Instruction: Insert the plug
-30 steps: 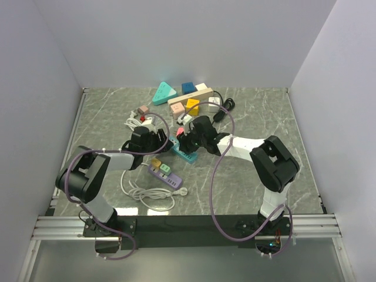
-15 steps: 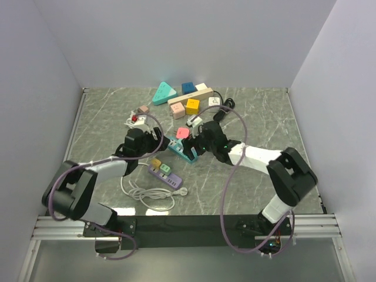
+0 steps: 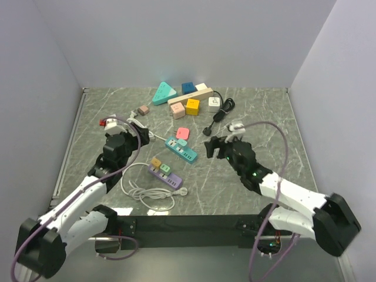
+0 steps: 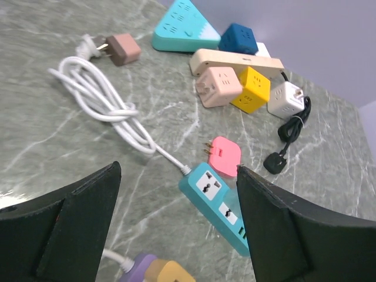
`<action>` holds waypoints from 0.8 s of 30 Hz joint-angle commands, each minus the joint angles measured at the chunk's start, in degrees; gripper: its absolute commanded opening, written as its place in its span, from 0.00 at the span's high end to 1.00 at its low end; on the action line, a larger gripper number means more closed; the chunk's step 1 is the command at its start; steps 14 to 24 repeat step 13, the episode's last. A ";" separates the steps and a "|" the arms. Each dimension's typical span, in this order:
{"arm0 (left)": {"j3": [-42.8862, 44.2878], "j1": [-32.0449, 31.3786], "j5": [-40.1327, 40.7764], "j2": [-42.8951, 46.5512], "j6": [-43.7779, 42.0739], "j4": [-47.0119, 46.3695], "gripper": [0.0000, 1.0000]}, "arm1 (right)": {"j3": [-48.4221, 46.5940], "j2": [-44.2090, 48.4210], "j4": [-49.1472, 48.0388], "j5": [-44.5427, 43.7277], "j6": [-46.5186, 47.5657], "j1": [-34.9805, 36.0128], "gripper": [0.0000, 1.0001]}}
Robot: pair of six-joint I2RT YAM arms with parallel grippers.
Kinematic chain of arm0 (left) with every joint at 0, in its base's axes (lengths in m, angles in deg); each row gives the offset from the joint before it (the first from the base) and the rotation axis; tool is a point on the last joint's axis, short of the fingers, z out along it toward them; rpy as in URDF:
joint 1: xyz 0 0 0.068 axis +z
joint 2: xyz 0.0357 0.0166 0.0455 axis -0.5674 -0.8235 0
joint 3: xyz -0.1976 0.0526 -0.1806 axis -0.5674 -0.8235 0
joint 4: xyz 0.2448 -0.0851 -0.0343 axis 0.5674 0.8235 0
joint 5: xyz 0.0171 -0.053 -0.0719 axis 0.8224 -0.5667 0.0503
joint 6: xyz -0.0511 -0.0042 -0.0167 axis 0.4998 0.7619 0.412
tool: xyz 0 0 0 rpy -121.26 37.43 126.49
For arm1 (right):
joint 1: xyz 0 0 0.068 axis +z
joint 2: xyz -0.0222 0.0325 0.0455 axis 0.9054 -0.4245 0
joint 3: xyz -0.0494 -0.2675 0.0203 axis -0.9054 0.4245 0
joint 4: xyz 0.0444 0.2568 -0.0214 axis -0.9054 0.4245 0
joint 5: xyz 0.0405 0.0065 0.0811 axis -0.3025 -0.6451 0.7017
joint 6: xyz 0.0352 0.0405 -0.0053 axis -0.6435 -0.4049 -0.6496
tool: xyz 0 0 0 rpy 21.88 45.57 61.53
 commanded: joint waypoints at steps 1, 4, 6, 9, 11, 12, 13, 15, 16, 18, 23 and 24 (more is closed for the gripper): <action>-0.09 -0.27 5.46 4.76 0.84 6.93 0.14 | 5.68 7.18 -6.53 -8.35 -5.55 0.19 0.06; -0.53 -0.27 6.43 7.41 0.84 8.70 0.14 | 7.72 12.19 -4.18 -12.13 -6.43 0.19 0.04; -0.71 -0.27 6.43 8.29 0.84 8.96 0.14 | 8.16 14.48 -3.03 -14.32 -6.69 0.10 0.04; -0.80 -0.27 6.08 9.35 0.23 9.14 0.14 | 9.30 16.68 -2.50 -15.30 -6.96 0.11 0.04; -0.88 -0.36 5.81 9.79 -0.04 8.88 0.14 | 9.57 17.82 -2.15 -15.74 -6.78 0.11 0.04; -1.23 -0.36 5.81 9.96 -0.04 8.35 0.14 | 9.48 18.26 -1.80 -16.18 -6.61 0.10 0.04; -1.50 -0.36 5.73 10.66 -0.22 8.00 0.13 | 9.31 18.44 -1.01 -16.88 -6.52 0.10 0.04; -1.50 -0.36 5.73 10.66 -0.22 8.00 0.13 | 9.31 18.44 -1.01 -16.88 -6.52 0.10 0.04; -1.50 -0.36 5.73 10.66 -0.22 8.00 0.13 | 9.31 18.44 -1.01 -16.88 -6.52 0.10 0.04; -1.50 -0.36 5.73 10.66 -0.22 8.00 0.13 | 9.31 18.44 -1.01 -16.88 -6.52 0.10 0.04; -1.50 -0.36 5.73 10.66 -0.22 8.00 0.13 | 9.31 18.44 -1.01 -16.88 -6.52 0.10 0.04; -1.50 -0.36 5.73 10.66 -0.22 8.00 0.13 | 9.31 18.44 -1.01 -16.88 -6.52 0.10 0.04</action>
